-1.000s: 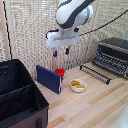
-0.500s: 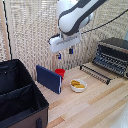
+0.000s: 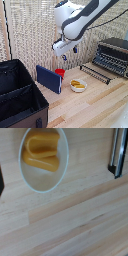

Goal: Gently stretch your hand towards the oven tray's handle, obtaining a firm grip, and draw it cautiously out of the oven. Transition your grip to the hot dog bowl, gingerly seizing the edge, and elevate it from the surface. Hover the bowl over the tray, delicately lower it, and temper your grip, establishing the bowl's equilibrium.

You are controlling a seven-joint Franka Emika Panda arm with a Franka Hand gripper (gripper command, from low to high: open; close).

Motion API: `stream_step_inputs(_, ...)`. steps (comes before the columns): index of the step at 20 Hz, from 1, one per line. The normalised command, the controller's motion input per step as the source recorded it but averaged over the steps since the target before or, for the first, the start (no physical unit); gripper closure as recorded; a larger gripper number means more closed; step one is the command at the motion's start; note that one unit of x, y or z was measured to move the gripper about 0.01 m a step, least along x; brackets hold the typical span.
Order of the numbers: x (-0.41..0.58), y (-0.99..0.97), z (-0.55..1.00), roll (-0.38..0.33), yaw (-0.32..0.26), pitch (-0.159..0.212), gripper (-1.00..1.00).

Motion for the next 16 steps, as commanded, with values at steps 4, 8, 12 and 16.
stream_step_inputs(4,-0.003,-0.36,0.04,-0.335,0.058,-0.026,-1.00)
stream_step_inputs(8,0.029,-0.40,0.04,-0.337,0.011,-0.024,-1.00)
stream_step_inputs(12,0.172,-0.41,0.03,-0.299,0.003,-0.049,-1.00)
stream_step_inputs(16,0.294,-0.39,0.00,-0.247,0.029,-0.058,-1.00)
